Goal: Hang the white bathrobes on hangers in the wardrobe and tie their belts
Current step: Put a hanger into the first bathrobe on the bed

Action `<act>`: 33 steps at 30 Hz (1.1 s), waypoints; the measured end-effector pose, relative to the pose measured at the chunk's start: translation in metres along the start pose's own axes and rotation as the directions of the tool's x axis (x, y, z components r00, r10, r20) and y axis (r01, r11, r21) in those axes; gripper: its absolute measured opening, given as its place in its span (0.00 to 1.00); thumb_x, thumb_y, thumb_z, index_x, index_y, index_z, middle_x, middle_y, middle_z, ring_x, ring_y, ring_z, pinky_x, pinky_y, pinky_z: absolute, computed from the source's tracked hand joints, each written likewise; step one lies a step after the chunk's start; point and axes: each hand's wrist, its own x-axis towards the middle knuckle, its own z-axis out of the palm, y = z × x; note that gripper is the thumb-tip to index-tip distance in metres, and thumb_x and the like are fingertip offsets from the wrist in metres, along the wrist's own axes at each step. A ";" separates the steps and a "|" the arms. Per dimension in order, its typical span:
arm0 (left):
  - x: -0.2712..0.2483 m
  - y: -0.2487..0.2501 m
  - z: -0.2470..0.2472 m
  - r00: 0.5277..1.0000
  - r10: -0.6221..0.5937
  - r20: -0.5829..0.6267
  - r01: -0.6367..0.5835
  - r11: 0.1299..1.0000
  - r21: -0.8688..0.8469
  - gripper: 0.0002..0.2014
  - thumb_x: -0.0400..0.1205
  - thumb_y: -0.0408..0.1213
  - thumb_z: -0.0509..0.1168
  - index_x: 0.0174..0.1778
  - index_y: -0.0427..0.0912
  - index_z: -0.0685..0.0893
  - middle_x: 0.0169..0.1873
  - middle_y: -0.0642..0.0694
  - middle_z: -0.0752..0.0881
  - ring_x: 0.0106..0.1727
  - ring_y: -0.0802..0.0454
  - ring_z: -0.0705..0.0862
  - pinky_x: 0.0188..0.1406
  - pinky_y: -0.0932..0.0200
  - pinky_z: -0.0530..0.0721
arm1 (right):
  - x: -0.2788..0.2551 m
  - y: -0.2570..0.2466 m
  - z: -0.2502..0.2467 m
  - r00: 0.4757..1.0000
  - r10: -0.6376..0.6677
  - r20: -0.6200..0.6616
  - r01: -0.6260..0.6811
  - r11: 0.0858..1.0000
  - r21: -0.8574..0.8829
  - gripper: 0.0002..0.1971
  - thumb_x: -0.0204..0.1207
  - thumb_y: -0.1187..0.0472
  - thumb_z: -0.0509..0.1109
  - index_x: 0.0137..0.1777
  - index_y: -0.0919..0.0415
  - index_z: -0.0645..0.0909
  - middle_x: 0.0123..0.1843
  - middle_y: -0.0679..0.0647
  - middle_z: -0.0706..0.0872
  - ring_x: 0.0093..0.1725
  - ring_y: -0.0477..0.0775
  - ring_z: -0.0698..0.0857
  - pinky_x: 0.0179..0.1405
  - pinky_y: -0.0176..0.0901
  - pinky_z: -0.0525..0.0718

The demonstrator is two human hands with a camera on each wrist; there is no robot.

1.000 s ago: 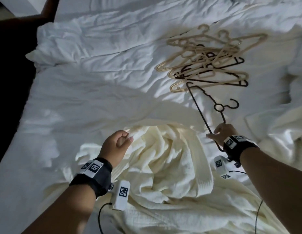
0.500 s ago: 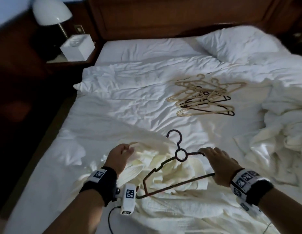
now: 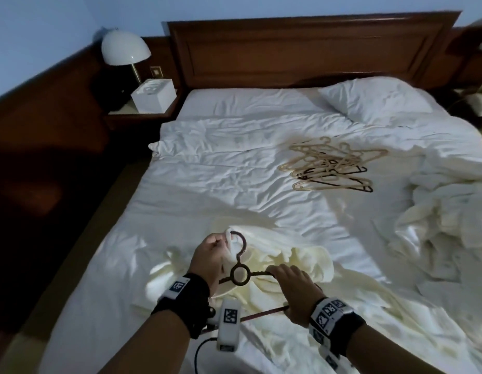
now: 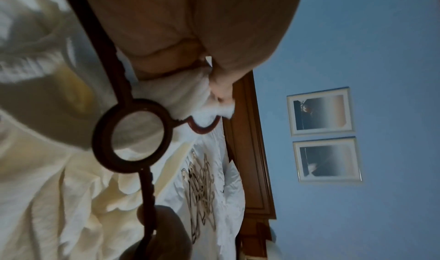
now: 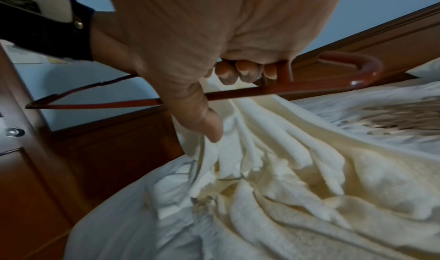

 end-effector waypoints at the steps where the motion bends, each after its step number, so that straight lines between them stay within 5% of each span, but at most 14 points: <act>1: -0.003 -0.002 -0.006 0.999 0.047 -0.024 -0.046 0.997 0.062 0.03 0.80 0.38 0.65 0.42 0.47 0.84 0.37 0.42 0.87 0.36 0.48 0.84 0.36 0.55 0.80 | -0.003 -0.007 0.004 1.000 -0.018 0.004 0.018 1.000 0.003 0.44 0.66 0.62 0.74 0.78 0.45 0.53 0.74 0.45 0.66 0.71 0.53 0.68 0.75 0.47 0.69; 3: -0.011 -0.003 -0.016 0.993 0.114 -0.036 -0.103 0.967 0.233 0.09 0.74 0.44 0.70 0.47 0.51 0.80 0.36 0.45 0.84 0.32 0.53 0.81 0.34 0.56 0.81 | -0.008 -0.018 0.008 0.999 -0.033 -0.007 0.033 0.999 0.018 0.44 0.66 0.63 0.73 0.79 0.45 0.53 0.74 0.45 0.66 0.71 0.53 0.68 0.74 0.47 0.70; 7: -0.022 -0.003 -0.040 0.992 0.002 0.124 -0.062 0.872 0.486 0.29 0.72 0.51 0.74 0.62 0.54 0.65 0.40 0.49 0.83 0.39 0.53 0.84 0.44 0.55 0.83 | -0.011 -0.022 0.005 1.000 0.011 -0.023 -0.012 0.999 -0.034 0.43 0.68 0.61 0.75 0.78 0.42 0.54 0.74 0.44 0.64 0.72 0.54 0.67 0.69 0.51 0.76; 11: -0.049 -0.001 -0.057 0.906 -0.151 0.395 -0.254 0.553 0.794 0.26 0.74 0.57 0.71 0.61 0.47 0.73 0.48 0.46 0.84 0.47 0.50 0.85 0.44 0.55 0.82 | -0.007 -0.023 -0.003 0.997 -0.052 -0.053 0.042 0.984 -0.175 0.43 0.66 0.59 0.78 0.78 0.47 0.58 0.70 0.48 0.69 0.68 0.56 0.71 0.69 0.49 0.73; 13: -0.062 -0.004 -0.058 0.873 -0.161 0.461 -0.358 0.430 0.829 0.20 0.79 0.52 0.67 0.56 0.41 0.73 0.49 0.41 0.83 0.49 0.44 0.82 0.50 0.51 0.79 | -0.006 -0.030 -0.002 0.995 -0.098 0.008 0.097 0.975 -0.198 0.46 0.65 0.56 0.80 0.79 0.49 0.56 0.71 0.49 0.67 0.68 0.56 0.70 0.70 0.54 0.73; 17: -0.071 -0.012 -0.069 0.858 -0.043 0.513 -0.453 0.408 0.793 0.10 0.84 0.43 0.63 0.54 0.46 0.70 0.45 0.44 0.84 0.48 0.41 0.83 0.43 0.54 0.76 | -0.005 -0.040 0.008 0.992 -0.083 0.099 0.071 0.990 0.124 0.50 0.59 0.44 0.83 0.76 0.48 0.57 0.66 0.47 0.64 0.65 0.52 0.68 0.67 0.54 0.75; 20: -0.073 -0.009 -0.079 0.842 0.023 0.539 -0.515 0.334 0.789 0.11 0.84 0.43 0.63 0.60 0.50 0.71 0.47 0.43 0.87 0.48 0.41 0.85 0.43 0.56 0.77 | 0.003 -0.054 0.005 0.996 0.036 -0.077 0.001 0.898 0.440 0.35 0.67 0.57 0.76 0.73 0.51 0.64 0.63 0.48 0.64 0.68 0.56 0.71 0.68 0.54 0.76; 24: -0.078 0.005 -0.088 0.817 0.122 0.563 -0.572 0.292 0.767 0.13 0.84 0.42 0.64 0.63 0.49 0.72 0.50 0.47 0.86 0.51 0.44 0.84 0.44 0.61 0.71 | 0.022 -0.080 -0.004 0.919 0.032 -0.393 0.099 0.946 0.308 0.36 0.63 0.55 0.73 0.74 0.51 0.67 0.67 0.52 0.67 0.67 0.59 0.71 0.68 0.51 0.75; 29: -0.082 0.027 -0.101 0.783 0.167 0.599 -0.622 0.245 0.744 0.18 0.84 0.42 0.64 0.66 0.60 0.66 0.50 0.51 0.86 0.48 0.52 0.83 0.44 0.65 0.70 | 0.033 -0.089 -0.027 0.964 -0.080 -0.253 0.173 0.914 0.368 0.35 0.59 0.39 0.55 0.70 0.42 0.76 0.66 0.41 0.75 0.67 0.46 0.62 0.66 0.48 0.62; 33: -0.077 0.035 -0.119 0.804 0.150 0.575 -0.594 0.210 0.777 0.14 0.84 0.45 0.63 0.63 0.54 0.69 0.48 0.52 0.85 0.47 0.50 0.84 0.44 0.59 0.78 | 0.037 -0.070 -0.039 0.976 -0.131 -0.174 0.160 0.974 0.162 0.17 0.76 0.40 0.56 0.54 0.44 0.82 0.45 0.40 0.80 0.54 0.47 0.74 0.60 0.51 0.69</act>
